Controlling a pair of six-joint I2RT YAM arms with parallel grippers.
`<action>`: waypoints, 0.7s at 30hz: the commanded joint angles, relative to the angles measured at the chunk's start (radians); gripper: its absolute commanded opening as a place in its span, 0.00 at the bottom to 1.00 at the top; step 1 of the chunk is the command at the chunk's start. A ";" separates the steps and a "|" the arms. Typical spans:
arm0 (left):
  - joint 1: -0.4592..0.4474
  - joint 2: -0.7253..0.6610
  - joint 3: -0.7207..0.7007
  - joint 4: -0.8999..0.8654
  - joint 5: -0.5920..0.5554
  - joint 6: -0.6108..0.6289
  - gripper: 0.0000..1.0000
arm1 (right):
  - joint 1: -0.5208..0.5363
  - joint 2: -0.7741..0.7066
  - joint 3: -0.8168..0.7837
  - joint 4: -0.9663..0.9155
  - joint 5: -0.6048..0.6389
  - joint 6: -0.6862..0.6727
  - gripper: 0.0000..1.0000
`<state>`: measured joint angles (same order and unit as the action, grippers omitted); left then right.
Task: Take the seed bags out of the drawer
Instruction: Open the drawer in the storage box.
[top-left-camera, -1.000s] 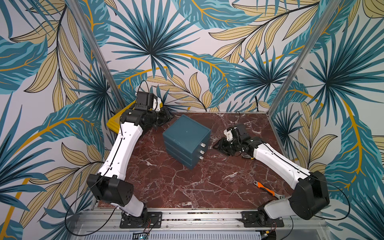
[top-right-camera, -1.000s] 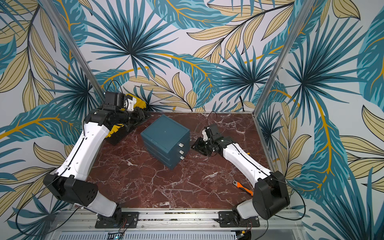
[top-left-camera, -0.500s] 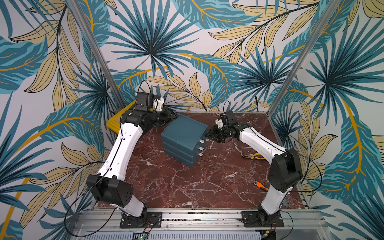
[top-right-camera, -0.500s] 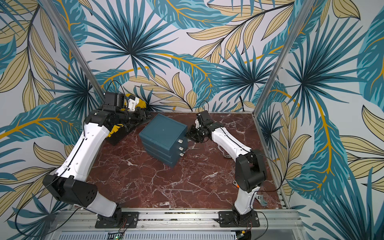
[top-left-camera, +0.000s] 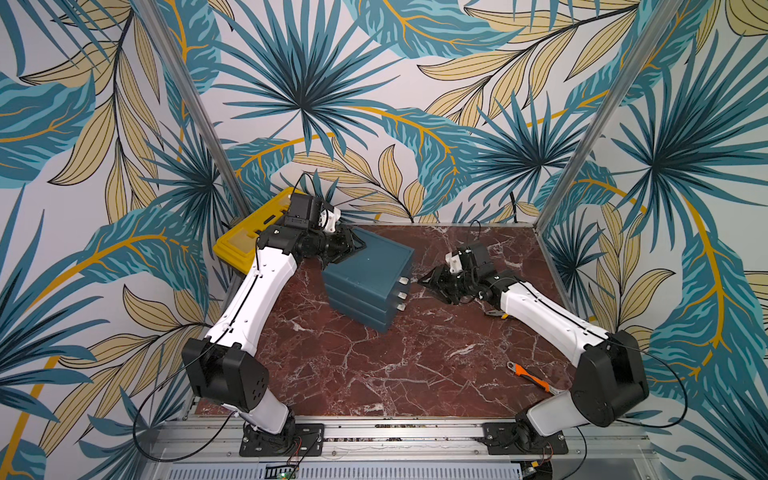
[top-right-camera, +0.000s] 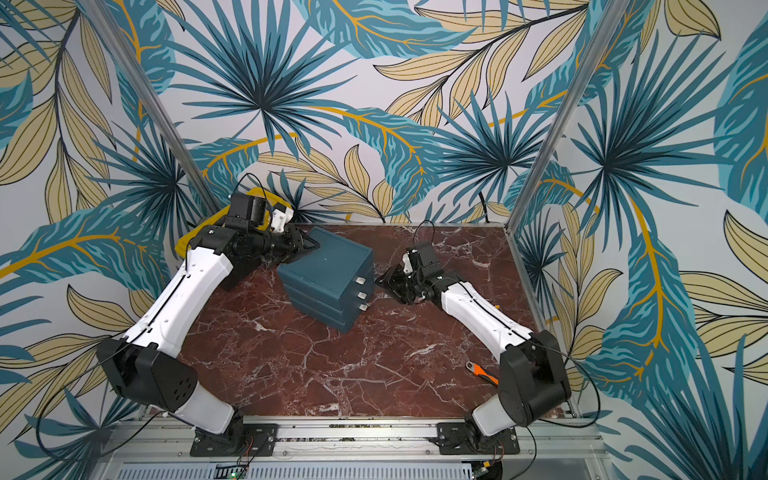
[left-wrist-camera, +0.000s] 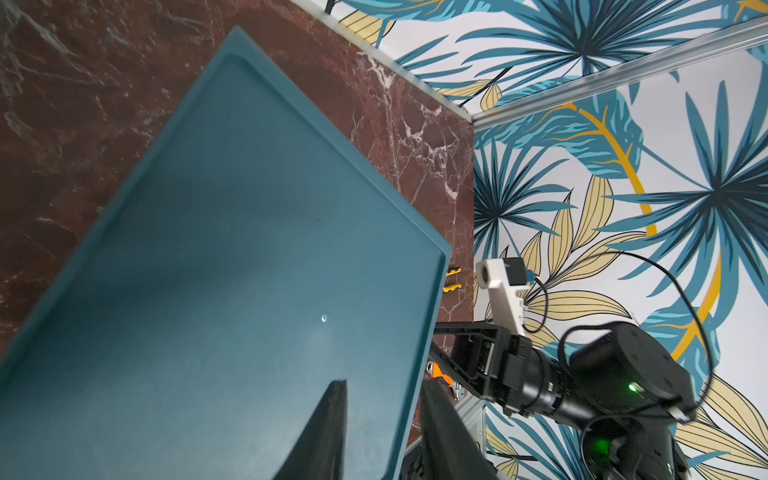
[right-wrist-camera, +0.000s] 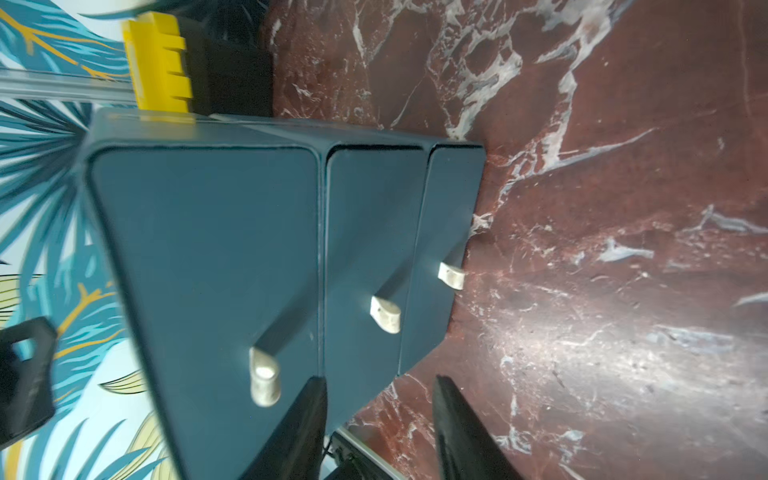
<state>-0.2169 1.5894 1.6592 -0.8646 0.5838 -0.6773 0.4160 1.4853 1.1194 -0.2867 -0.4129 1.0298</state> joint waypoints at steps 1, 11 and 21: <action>-0.001 0.007 -0.054 0.003 -0.015 0.020 0.33 | 0.024 -0.044 -0.076 0.234 -0.015 0.141 0.47; 0.008 0.016 -0.183 0.025 -0.081 0.022 0.31 | 0.049 -0.013 -0.106 0.342 -0.033 0.190 0.47; 0.018 -0.003 -0.232 0.032 -0.100 0.006 0.31 | 0.069 0.037 -0.115 0.417 -0.048 0.228 0.36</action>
<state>-0.2111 1.5677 1.4811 -0.7475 0.5583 -0.6701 0.4736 1.5188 1.0248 0.0849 -0.4469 1.2430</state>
